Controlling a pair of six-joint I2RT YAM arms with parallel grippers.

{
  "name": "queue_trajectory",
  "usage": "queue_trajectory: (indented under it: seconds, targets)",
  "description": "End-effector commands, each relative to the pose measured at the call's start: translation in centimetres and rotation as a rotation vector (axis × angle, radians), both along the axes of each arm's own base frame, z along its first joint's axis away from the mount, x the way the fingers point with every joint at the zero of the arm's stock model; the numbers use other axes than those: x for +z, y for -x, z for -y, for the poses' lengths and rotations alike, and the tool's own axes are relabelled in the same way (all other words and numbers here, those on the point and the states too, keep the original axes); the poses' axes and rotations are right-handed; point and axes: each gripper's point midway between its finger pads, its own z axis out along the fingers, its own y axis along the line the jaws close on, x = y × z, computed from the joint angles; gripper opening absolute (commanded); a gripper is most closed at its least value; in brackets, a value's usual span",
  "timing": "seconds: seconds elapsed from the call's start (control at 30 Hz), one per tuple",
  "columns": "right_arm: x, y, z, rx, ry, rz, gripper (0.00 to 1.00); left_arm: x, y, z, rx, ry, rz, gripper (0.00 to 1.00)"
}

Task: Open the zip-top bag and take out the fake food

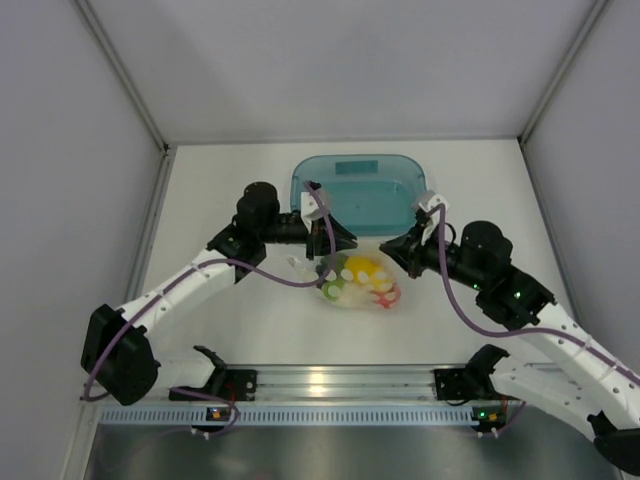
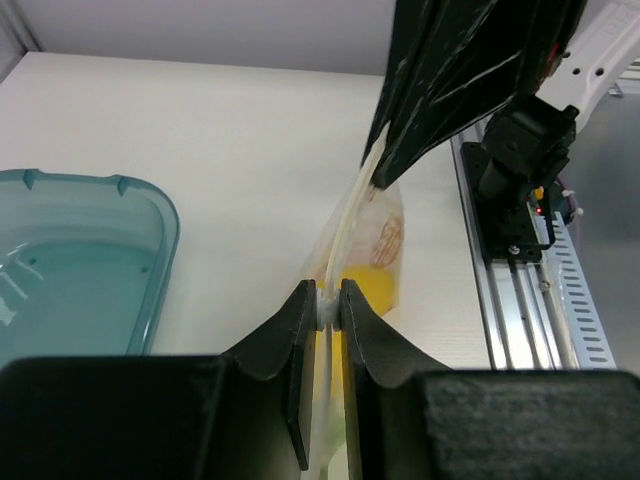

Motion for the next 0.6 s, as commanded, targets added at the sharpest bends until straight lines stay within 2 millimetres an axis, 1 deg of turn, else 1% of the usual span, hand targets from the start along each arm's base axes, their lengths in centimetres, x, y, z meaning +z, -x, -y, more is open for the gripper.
queue_trajectory:
  seconds: [0.0,0.03,0.1,0.13,0.17,0.23,0.3,0.47,0.5,0.53,0.57]
  targets:
    - [4.1,-0.3,1.6,-0.081,-0.101,0.091,0.0,-0.4,-1.6,-1.8,0.06,-0.013,0.03,0.0]
    - [3.7,-0.2,2.0,-0.095,-0.088,0.081,0.0,-0.5,-2.4,-2.5,0.092,-0.015,0.02,0.0]
    - [4.1,0.4,2.7,-0.105,-0.098,0.095,0.0,-1.0,-2.8,-3.5,0.123,-0.019,0.006,0.0]
    - [4.0,0.5,3.1,-0.115,-0.096,0.092,0.0,-1.2,-3.5,-4.2,0.153,-0.021,-0.009,0.0]
    - [4.1,1.0,3.6,-0.121,-0.102,0.097,0.0,-1.4,-3.7,-4.6,0.167,-0.022,-0.015,0.0]
    - [4.1,1.2,4.3,-0.149,-0.106,0.096,0.0,-2.1,-4.0,-5.3,0.189,-0.03,-0.038,0.0]
    - [4.3,1.9,5.1,-0.16,-0.115,0.097,0.0,-2.5,-4.1,-5.5,0.202,-0.03,-0.047,0.0]
    - [4.9,2.9,6.8,-0.203,-0.129,0.103,0.0,-5.0,-4.3,-6.2,0.246,-0.05,-0.096,0.0]
    - [4.8,3.1,7.1,-0.207,-0.123,0.098,0.0,-4.8,-4.7,-6.5,0.266,-0.033,-0.098,0.0]
    - [5.1,3.4,7.3,-0.207,-0.131,0.105,0.0,-5.5,-4.6,-6.6,0.262,-0.033,-0.116,0.0]
    - [5.4,3.7,7.5,-0.207,-0.136,0.11,0.0,-5.6,-4.6,-6.8,0.259,-0.032,-0.126,0.0]
